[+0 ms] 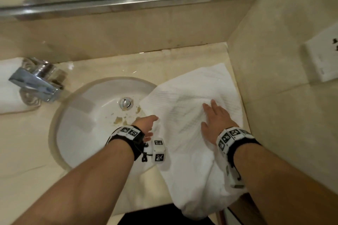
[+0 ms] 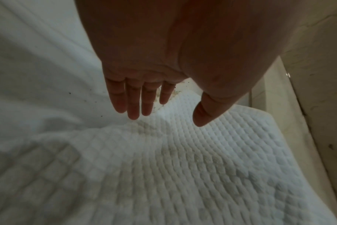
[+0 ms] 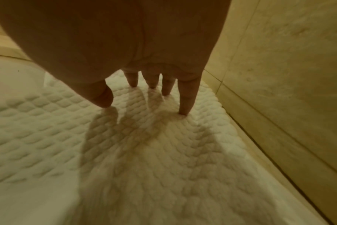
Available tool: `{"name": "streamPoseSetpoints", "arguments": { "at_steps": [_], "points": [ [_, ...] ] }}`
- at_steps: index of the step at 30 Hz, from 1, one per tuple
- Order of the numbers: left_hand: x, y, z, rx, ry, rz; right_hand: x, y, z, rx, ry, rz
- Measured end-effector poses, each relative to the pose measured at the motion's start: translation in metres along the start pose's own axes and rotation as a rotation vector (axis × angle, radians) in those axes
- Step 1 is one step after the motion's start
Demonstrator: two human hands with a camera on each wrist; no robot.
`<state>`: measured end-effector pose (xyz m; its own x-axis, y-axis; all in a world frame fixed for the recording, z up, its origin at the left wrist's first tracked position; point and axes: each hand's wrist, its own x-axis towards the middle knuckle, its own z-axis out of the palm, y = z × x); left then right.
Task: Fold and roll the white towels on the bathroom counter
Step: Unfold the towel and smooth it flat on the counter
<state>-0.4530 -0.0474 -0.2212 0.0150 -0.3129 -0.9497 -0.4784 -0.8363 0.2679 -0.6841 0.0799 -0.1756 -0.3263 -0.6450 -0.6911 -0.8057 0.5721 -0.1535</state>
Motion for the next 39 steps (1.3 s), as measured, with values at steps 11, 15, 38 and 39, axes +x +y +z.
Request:
{"name": "streamPoseSetpoints", "arguments": {
  "at_steps": [11, 15, 38, 39],
  "points": [
    [0.011, -0.01, 0.007, -0.112, -0.144, -0.115, 0.006, -0.009, -0.003, -0.034, -0.001, 0.067],
    [0.003, -0.007, -0.001, -0.03, -0.257, -0.066, 0.006, -0.01, -0.002, -0.045, -0.012, 0.071],
    [-0.111, 0.063, -0.024, -0.501, -0.423, 0.32, 0.025, -0.008, 0.003, -0.047, -0.046, 0.076],
    [-0.108, 0.059, -0.026, -0.477, -0.346, 0.303, 0.025, -0.004, 0.004, -0.033, -0.046, 0.082]
  ]
}}
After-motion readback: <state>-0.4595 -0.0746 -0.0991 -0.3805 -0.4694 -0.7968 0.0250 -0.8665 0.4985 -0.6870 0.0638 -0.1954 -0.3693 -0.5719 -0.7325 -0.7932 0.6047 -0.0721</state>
